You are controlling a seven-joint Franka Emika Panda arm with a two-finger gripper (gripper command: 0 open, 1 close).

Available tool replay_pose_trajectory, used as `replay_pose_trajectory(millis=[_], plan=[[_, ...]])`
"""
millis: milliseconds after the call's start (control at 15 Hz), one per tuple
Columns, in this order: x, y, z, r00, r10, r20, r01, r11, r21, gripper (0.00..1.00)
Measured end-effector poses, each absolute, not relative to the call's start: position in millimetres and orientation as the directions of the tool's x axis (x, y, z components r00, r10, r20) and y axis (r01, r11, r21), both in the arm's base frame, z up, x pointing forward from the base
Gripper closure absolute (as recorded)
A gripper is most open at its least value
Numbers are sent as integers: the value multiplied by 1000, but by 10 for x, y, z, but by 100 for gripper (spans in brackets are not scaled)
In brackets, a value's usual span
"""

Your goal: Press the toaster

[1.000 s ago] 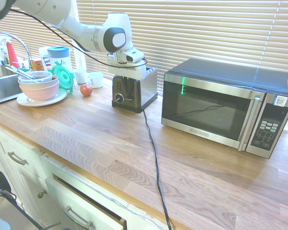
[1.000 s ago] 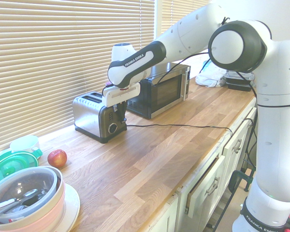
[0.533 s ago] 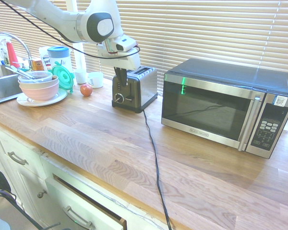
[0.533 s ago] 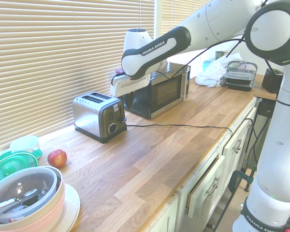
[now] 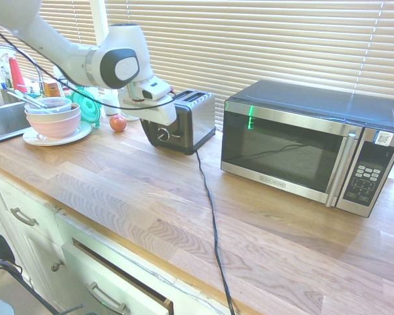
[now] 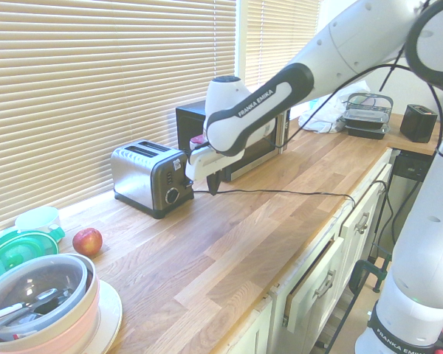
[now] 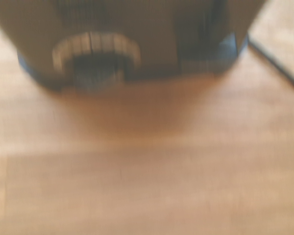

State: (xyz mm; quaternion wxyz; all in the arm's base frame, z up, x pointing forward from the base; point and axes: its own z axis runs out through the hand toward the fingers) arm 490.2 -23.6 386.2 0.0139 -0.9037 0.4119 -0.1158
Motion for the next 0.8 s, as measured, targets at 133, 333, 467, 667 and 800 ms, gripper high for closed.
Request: replay_pose_trajectory(millis=[133, 333, 467, 667, 800], plan=[[4692, -154, 3754, 638, -744, 199, -738, -664, -120, 0], [4481, 11, 3719, 645, -734, 214, -729, -674, -116, 0], [4352, 127, 3691, 654, -726, 211, -722, -683, -111, 0], [4226, 216, 3660, 659, -725, 201, -720, -685, -112, 0], [4200, 294, 3665, 672, -714, 194, -707, -697, -116, 0]])
